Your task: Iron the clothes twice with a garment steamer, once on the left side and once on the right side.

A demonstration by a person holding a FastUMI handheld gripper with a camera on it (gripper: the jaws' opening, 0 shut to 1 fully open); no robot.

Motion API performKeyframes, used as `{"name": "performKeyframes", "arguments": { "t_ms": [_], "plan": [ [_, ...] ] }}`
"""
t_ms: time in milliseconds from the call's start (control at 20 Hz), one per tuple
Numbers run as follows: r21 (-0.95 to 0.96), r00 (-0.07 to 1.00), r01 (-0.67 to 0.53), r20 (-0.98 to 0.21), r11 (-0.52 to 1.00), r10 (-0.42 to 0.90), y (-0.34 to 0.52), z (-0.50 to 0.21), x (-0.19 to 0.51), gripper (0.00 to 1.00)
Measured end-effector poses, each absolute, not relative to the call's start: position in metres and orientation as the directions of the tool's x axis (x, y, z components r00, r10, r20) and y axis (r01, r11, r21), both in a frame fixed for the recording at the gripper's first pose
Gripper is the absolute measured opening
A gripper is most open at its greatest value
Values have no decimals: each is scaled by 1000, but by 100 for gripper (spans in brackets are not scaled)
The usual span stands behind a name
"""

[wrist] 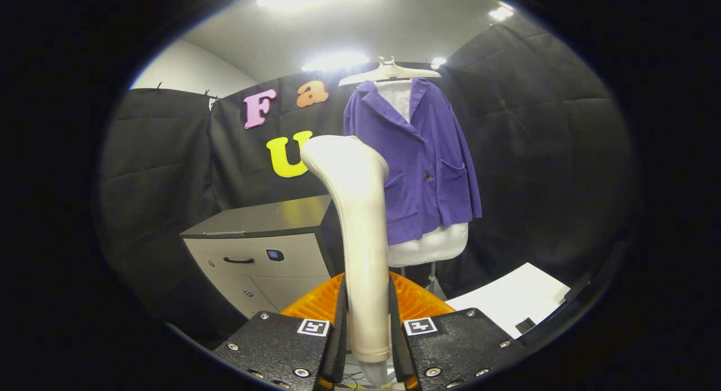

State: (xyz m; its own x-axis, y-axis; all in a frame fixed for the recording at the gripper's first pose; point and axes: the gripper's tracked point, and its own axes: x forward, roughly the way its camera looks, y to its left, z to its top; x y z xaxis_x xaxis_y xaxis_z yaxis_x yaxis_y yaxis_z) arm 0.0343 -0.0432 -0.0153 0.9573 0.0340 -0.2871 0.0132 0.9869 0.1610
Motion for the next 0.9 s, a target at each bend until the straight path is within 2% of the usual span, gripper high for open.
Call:
{"name": "performKeyframes", "arguments": {
  "t_ms": [900],
  "plan": [
    [156,951,1,-305,988,48,-25,-18,42,33]
  ]
}}
